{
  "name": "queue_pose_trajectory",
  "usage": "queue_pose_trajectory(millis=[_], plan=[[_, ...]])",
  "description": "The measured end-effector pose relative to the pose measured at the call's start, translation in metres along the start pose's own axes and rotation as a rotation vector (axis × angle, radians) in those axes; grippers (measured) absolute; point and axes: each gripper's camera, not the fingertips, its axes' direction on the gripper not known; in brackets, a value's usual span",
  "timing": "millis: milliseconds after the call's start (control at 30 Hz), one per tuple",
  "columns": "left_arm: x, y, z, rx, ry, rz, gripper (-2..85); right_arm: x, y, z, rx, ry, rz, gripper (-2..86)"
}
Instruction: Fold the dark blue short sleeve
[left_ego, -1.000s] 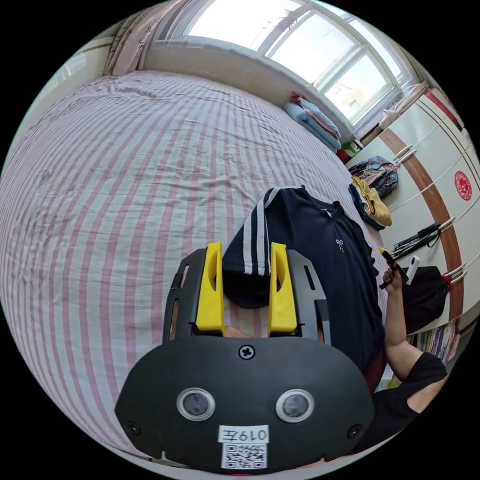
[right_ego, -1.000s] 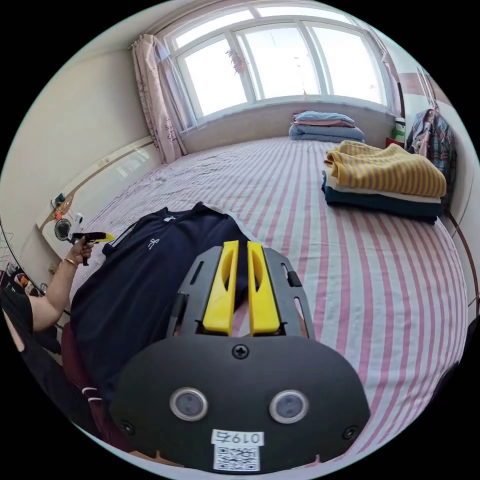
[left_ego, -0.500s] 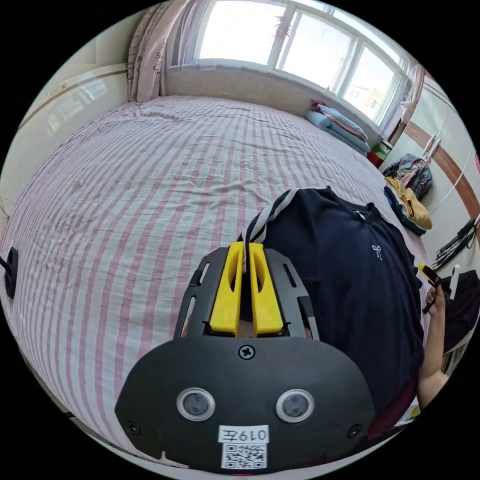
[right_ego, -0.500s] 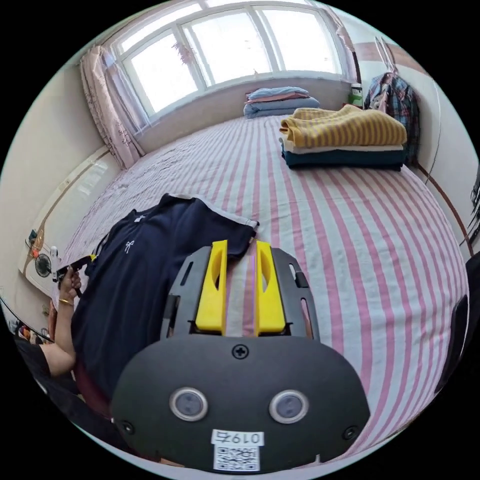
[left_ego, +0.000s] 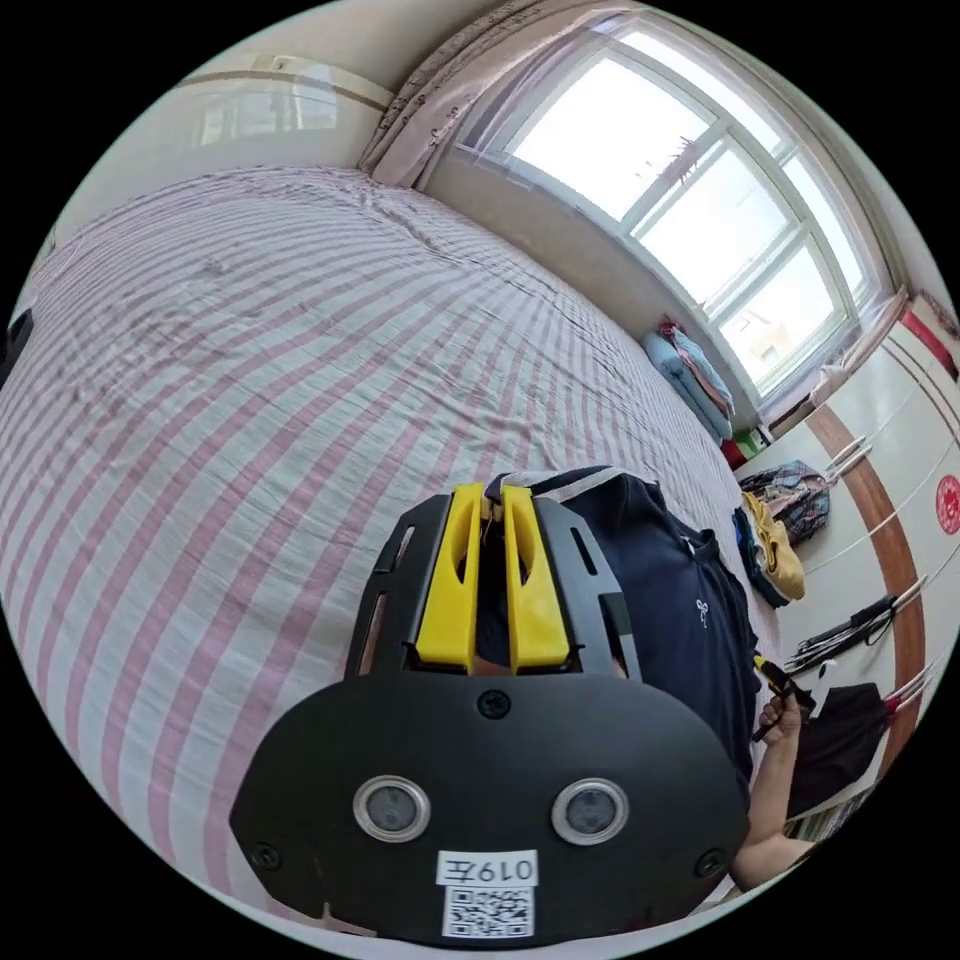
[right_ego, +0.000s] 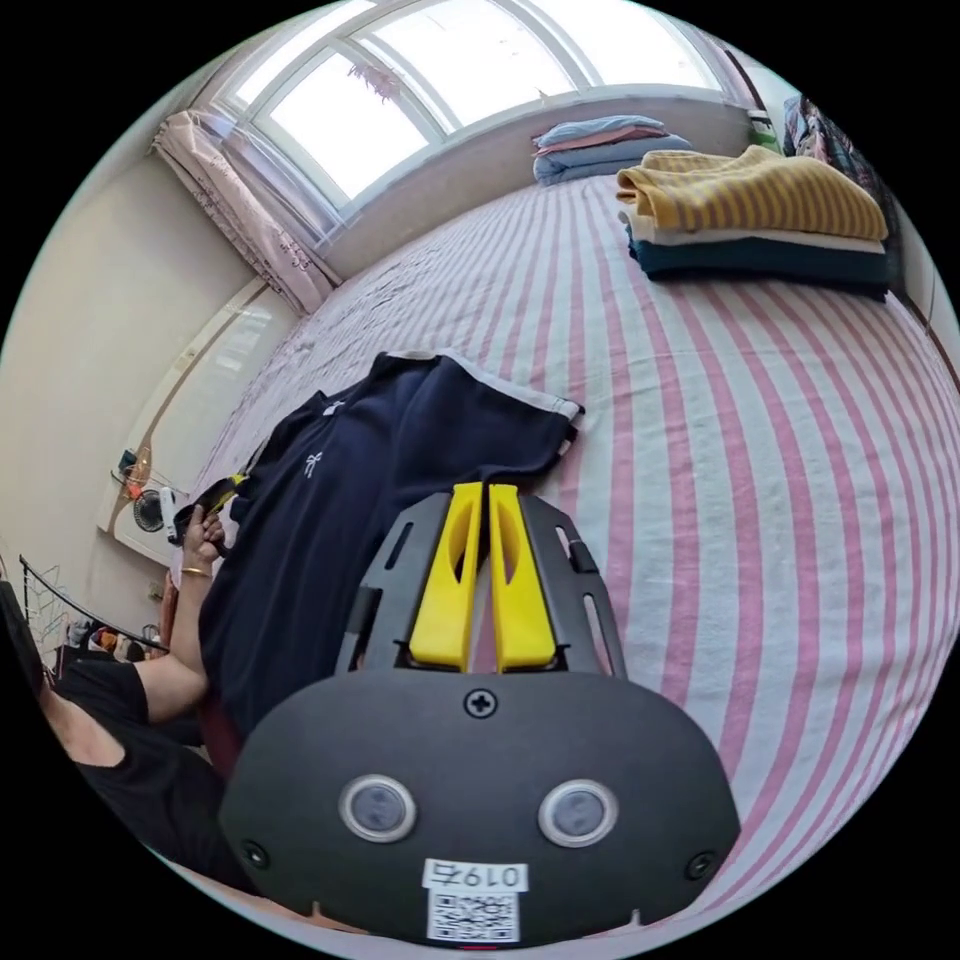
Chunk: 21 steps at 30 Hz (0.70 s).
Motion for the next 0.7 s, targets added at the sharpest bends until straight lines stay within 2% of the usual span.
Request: queue_pose_trajectory(millis=[100, 233, 300, 367, 400, 567, 700], plan=[[-0.043, 0.006, -0.009, 0.113, -0.016, -0.088, 1.0, 0.014, -0.002, -0.015, 0.043, -0.010, 0.060, 0.3], [-0.064, 0.010, -0.019, 0.148, 0.043, -0.028, 0.9, 0.019, -0.007, -0.018, 0.000, -0.052, 0.054, 1.1], [-0.036, 0.016, -0.026, 0.136, 0.098, 0.120, 0.8, 0.015, -0.013, -0.022, -0.024, -0.067, 0.018, 2.2], [0.026, 0.035, -0.022, 0.004, 0.296, 0.374, 0.8, 0.019, -0.018, -0.032, -0.005, -0.055, 0.034, 5.7], [0.044, 0.045, -0.019, -0.032, 0.337, 0.436, 0.8, 0.026, -0.021, -0.040, 0.024, -0.064, 0.061, 6.3], [0.206, 0.184, 0.034, -0.269, 0.541, 0.928, 0.8, 0.056, -0.039, -0.046, 0.027, -0.143, 0.154, 6.4], [0.287, 0.291, 0.071, -0.212, 0.501, 1.274, 0.6, 0.069, -0.064, -0.050, 0.018, -0.151, 0.144, 7.0]])
